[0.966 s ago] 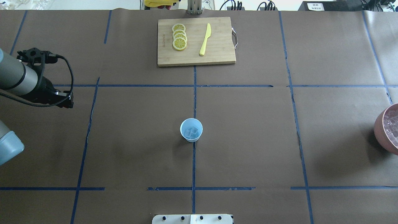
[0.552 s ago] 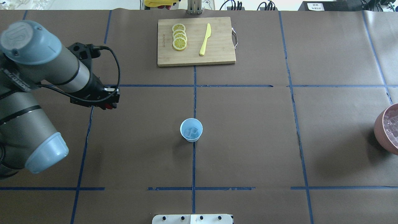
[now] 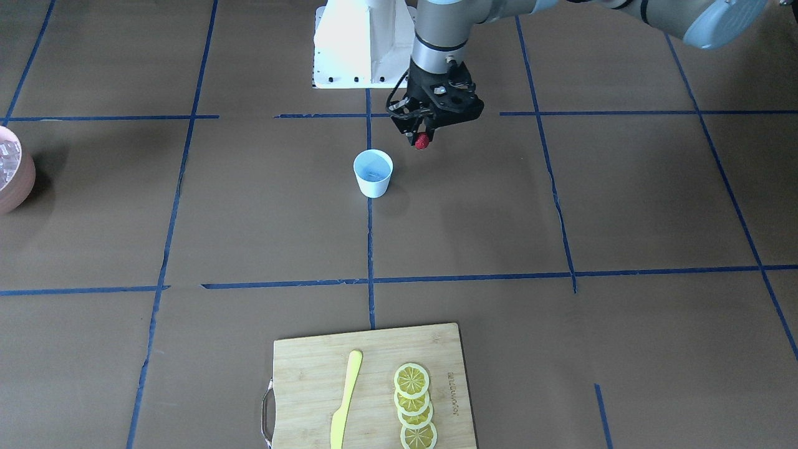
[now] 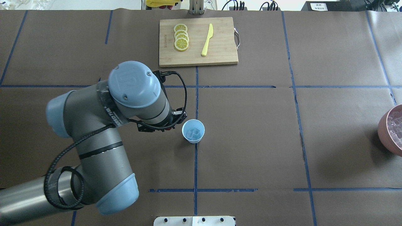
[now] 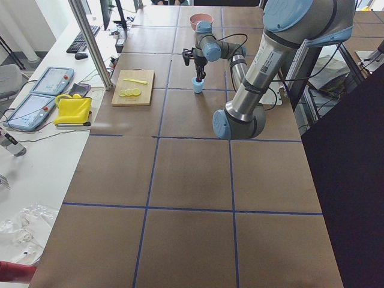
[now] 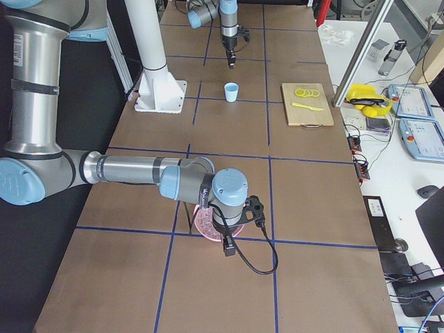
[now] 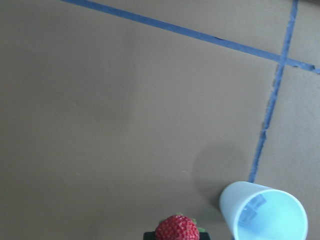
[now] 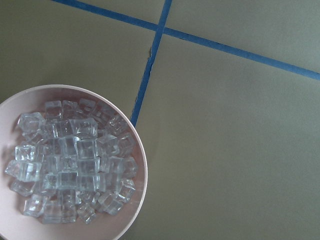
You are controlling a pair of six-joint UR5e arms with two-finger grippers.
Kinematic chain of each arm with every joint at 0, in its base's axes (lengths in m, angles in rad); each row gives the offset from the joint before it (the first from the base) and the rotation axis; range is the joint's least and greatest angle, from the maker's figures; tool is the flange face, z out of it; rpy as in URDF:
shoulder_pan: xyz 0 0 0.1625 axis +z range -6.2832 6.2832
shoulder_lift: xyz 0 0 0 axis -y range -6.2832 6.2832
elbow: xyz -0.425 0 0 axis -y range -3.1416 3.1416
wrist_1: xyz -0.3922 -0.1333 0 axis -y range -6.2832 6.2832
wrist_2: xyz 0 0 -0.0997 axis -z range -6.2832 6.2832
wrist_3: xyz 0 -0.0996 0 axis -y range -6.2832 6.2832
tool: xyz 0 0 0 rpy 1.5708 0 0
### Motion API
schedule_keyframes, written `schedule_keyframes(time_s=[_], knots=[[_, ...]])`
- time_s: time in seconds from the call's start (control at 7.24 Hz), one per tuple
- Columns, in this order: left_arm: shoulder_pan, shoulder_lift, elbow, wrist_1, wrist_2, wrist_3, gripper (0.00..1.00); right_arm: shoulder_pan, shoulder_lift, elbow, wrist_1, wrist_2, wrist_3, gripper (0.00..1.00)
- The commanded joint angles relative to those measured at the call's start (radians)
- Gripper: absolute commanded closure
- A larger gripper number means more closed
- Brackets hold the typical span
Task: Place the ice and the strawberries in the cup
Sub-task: 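Carry the strawberry with the left gripper over the blue cup, then open the left gripper to drop the strawberry into the cup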
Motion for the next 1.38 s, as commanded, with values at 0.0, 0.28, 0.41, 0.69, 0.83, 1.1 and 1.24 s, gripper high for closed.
schedule_keyframes(time_s=[0.0, 0.28, 0.41, 0.69, 0.83, 1.1, 1.24], knots=[[0.045, -0.082, 0.108, -0.012, 0.038, -0.066, 0.96, 0.000, -0.001, 0.001, 0.000, 0.000, 0.000, 0.01], [0.050, -0.128, 0.160, -0.014, 0.038, -0.072, 0.93, 0.000, -0.001, 0.000, 0.000, 0.002, 0.000, 0.01], [0.050, -0.128, 0.168, -0.015, 0.038, -0.068, 0.83, 0.000, -0.001, 0.001, 0.000, 0.002, 0.000, 0.01], [0.050, -0.126, 0.171, -0.020, 0.037, -0.058, 0.06, 0.000, -0.001, 0.000, 0.000, 0.002, 0.000, 0.01], [0.050, -0.128, 0.171, -0.020, 0.037, -0.057, 0.00, 0.000, -0.001, 0.000, 0.000, 0.002, 0.000, 0.01], [0.045, -0.128, 0.154, -0.015, 0.035, -0.005, 0.00, 0.000, -0.001, 0.000, 0.000, 0.002, 0.000, 0.01], [0.024, -0.110, 0.143, -0.003, 0.032, 0.065, 0.00, 0.000, -0.003, 0.001, 0.000, 0.003, 0.000, 0.01]])
